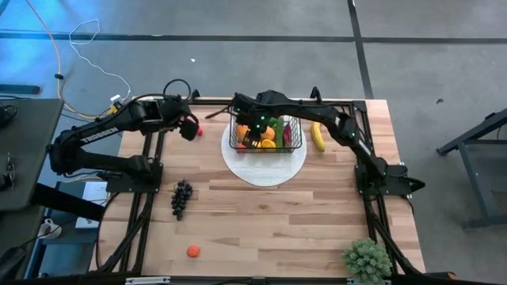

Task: Build produce basket
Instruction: Put the yellow lemon into the black wire basket, then put the orange carrot into the black wire basket

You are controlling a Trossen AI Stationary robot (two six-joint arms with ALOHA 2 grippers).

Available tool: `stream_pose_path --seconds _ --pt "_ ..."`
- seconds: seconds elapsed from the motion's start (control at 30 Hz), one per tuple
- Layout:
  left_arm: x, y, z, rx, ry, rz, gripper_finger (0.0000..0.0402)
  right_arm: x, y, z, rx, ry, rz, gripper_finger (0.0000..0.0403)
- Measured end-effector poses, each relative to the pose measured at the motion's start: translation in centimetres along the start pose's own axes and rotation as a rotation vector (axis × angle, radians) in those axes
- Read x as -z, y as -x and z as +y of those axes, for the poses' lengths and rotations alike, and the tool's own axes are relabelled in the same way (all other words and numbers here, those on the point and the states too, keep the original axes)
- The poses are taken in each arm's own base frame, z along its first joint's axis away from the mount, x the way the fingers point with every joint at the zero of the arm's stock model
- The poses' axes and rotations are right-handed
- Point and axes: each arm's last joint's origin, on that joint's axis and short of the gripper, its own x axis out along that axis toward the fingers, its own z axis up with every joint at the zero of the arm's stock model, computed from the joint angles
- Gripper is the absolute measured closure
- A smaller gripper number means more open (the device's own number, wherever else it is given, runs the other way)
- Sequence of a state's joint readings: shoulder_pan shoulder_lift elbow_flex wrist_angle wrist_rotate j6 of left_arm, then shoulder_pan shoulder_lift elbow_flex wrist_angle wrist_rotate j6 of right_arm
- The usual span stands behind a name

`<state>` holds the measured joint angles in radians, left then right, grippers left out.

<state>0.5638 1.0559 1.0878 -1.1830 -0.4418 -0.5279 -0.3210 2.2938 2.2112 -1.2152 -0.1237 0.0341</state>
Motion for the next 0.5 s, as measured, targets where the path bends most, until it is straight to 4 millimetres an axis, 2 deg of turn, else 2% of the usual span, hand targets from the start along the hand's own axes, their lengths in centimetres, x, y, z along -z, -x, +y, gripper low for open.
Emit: stream_pose_path --seconds 0.13,0.3,0.5 --pt "-0.4 -1.0 0.3 0.031 0.207 0.09 0.0123 0.1 -0.9 -0.1 -0.001 0.076 0.028 0.0244" --pt "-0.4 -3.0 0.3 0.089 0.328 0.228 0.0125 0.0 -1.0 -0.2 0.027 0.154 0.023 0.0194" --pt "0.2 -6.2 0.6 0.03 0.471 0.33 0.0134 0.1 -1.0 -0.8 0.056 0.155 0.043 0.0177"
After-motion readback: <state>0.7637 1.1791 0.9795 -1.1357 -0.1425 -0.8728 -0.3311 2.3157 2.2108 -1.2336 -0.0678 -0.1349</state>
